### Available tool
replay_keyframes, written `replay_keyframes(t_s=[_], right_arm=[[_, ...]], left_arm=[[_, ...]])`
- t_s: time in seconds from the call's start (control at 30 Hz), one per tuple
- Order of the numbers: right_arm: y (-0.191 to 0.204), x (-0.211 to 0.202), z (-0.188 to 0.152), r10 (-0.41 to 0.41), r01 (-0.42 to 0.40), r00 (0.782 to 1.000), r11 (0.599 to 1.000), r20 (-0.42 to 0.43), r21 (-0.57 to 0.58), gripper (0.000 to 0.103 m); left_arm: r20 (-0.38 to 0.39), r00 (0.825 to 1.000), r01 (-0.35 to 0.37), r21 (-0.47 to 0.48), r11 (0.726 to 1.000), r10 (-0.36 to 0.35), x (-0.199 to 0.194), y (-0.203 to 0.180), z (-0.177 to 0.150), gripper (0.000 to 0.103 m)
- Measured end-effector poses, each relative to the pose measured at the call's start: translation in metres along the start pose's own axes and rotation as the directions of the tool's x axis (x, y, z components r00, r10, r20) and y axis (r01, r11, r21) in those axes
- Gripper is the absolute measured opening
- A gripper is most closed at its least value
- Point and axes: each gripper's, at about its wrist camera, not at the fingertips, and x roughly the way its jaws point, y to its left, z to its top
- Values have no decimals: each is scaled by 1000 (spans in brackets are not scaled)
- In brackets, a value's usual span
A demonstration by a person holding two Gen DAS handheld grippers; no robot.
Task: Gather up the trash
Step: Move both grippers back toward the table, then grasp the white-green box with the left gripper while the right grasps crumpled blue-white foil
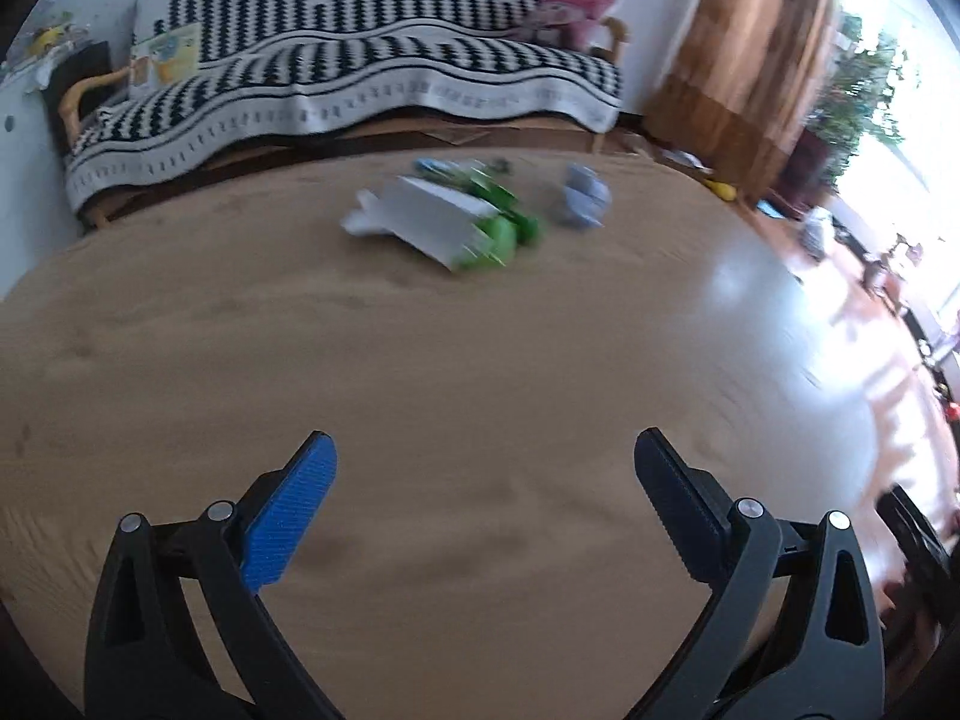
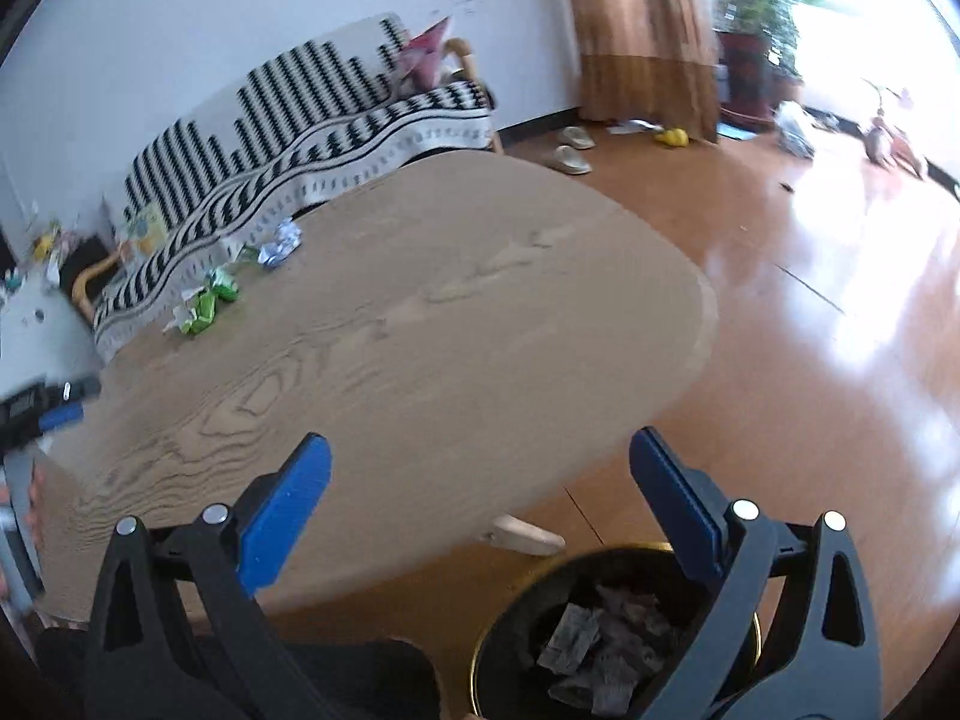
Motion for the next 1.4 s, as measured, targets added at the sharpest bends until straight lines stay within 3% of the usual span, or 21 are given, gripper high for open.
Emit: replay_keyframes(t_s=[0.17,0.27,0.5,0.6,0.67,0.83,0.97,1.1,1.23,1.4], right_arm=[[22,24,30,5,-4,1000,999,14,-43,96],[32,43,40,6,-5,1000,999,7,-53,96],[48,78,63,8,-8,1000,993,-2,-117,96],[58,92,65,11,-12,1000,990,-8,-140,96],[66,101,64,41,-43,999,988,-20,-145,96],[82,116,62,90,-95,995,982,-39,-165,96],[92,127,69,110,-118,992,978,-53,-170,96],[112,142,102,130,-137,990,978,-56,-155,96],[147,164,144,125,-128,992,974,-29,-188,96],[192,218,178,96,-123,988,960,-117,-251,96]], left_arm=[[0,999,-37,-19,999,37,45,7,59,97],[-23,999,-36,37,999,37,81,-12,83,97],[-70,991,-99,151,984,110,144,-19,102,97],[-72,991,-106,133,985,116,146,1,103,97],[-78,993,-84,71,994,90,139,31,99,97],[-81,984,-158,17,987,158,122,75,86,97],[-49,991,-122,47,991,125,114,52,90,97],[-62,995,-79,88,993,84,126,14,98,97],[-73,987,-136,132,982,146,147,-3,105,97],[-75,977,-190,92,977,197,160,13,116,97]])
